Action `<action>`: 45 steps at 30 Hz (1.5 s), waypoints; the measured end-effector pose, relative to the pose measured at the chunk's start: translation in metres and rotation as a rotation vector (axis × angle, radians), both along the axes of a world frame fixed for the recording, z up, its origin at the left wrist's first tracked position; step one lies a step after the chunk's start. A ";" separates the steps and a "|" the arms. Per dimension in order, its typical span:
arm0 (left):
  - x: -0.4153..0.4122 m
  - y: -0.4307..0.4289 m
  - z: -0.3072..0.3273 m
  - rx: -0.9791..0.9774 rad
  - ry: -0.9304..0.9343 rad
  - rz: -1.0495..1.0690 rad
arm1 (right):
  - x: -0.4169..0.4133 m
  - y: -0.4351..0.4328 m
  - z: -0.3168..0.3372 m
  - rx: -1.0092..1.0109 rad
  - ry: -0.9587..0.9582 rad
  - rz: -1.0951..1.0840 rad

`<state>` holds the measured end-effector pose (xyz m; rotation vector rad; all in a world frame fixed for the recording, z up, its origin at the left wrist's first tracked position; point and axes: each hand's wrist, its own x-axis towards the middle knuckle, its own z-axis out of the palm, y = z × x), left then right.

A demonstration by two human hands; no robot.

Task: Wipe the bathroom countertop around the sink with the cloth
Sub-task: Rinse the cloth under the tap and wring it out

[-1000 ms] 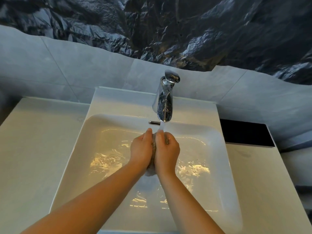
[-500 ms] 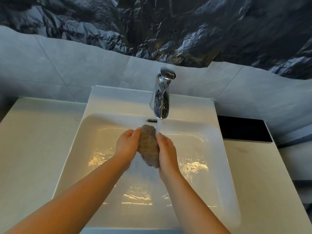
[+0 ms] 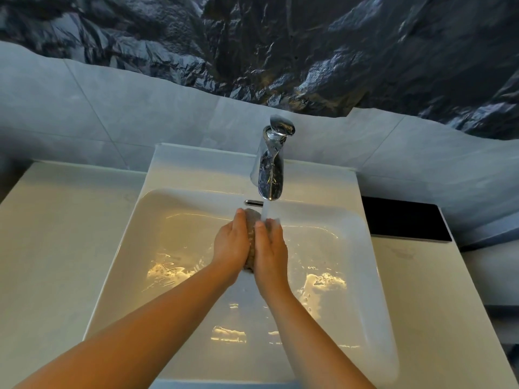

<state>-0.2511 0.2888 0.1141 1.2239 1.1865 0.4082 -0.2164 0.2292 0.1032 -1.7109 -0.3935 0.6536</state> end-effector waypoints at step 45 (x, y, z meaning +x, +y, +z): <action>-0.122 0.013 0.076 -0.058 -0.269 -0.300 | -0.003 -0.065 0.076 -0.112 -0.191 0.439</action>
